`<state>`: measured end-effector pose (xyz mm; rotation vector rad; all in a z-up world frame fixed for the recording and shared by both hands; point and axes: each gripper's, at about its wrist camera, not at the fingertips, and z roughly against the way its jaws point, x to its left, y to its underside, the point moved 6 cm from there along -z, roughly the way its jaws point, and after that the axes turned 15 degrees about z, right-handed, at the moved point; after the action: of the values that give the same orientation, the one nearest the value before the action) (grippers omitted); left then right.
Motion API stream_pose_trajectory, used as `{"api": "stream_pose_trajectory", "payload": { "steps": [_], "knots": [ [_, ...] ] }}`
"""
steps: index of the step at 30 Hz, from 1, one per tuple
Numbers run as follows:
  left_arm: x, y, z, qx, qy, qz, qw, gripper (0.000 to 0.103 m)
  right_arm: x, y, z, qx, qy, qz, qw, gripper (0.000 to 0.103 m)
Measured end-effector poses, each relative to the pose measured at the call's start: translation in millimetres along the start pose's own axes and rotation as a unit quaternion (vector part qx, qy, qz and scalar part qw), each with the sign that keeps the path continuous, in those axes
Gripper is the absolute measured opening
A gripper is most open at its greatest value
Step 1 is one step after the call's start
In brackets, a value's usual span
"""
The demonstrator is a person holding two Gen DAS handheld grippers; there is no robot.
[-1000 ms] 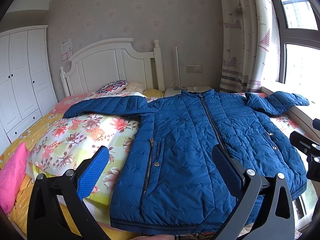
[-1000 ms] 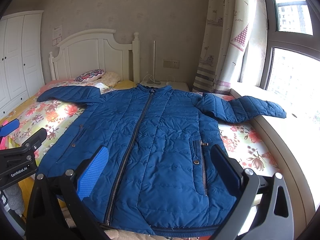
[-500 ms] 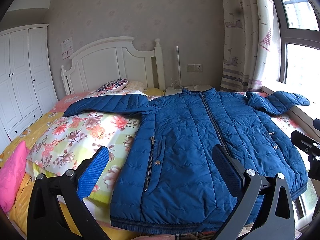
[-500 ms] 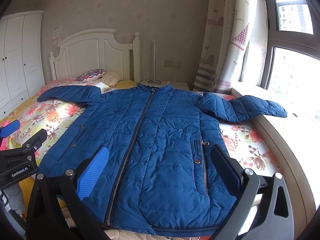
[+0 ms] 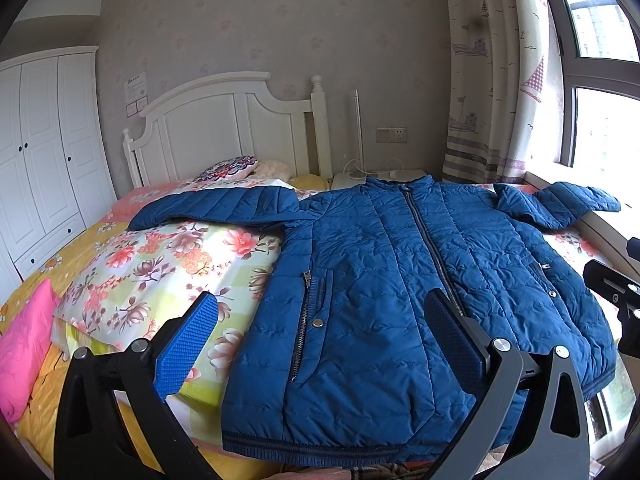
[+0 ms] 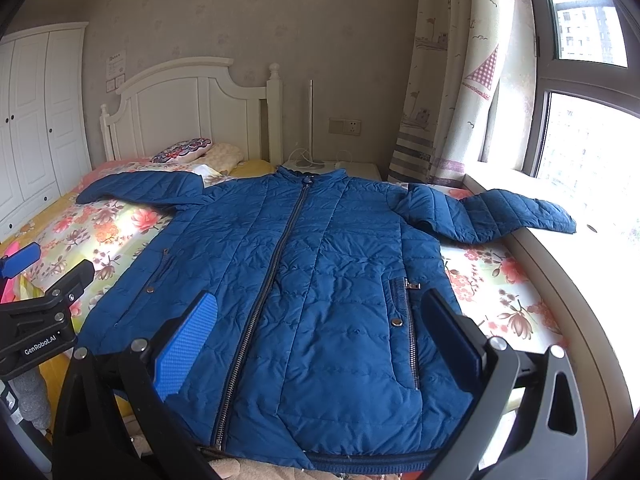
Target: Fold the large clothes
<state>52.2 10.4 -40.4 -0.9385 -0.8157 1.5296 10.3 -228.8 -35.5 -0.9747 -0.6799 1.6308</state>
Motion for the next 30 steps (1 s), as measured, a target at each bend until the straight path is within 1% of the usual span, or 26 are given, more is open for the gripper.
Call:
{"api": "stream_pose_trajectory", "payload": {
  "steps": [13, 20, 22, 25, 30],
  "knots": [
    [2, 1, 0, 0.002, 0.0, 0.001, 1.0, 0.099, 0, 1, -1, 0.001, -0.001, -0.001, 1.0, 0.101],
    [1, 4, -7, 0.011, 0.0, -0.002, 0.9999, 0.099, 1, 6, -9, 0.008, -0.004, -0.002, 1.0, 0.101],
    [-1, 5, -14, 0.017, -0.002, -0.005, 0.9998, 0.099, 1, 9, -15, 0.013, -0.005, -0.004, 1.0, 0.101],
    [-4, 7, -31, 0.036, -0.003, -0.008, 0.9993, 0.099, -4, 13, -29, 0.025, -0.006, -0.005, 1.0, 0.101],
    [-10, 7, -78, 0.077, -0.019, -0.026, 0.9965, 0.099, -19, 21, -63, 0.059, 0.001, -0.015, 0.998, 0.101]
  ]
}}
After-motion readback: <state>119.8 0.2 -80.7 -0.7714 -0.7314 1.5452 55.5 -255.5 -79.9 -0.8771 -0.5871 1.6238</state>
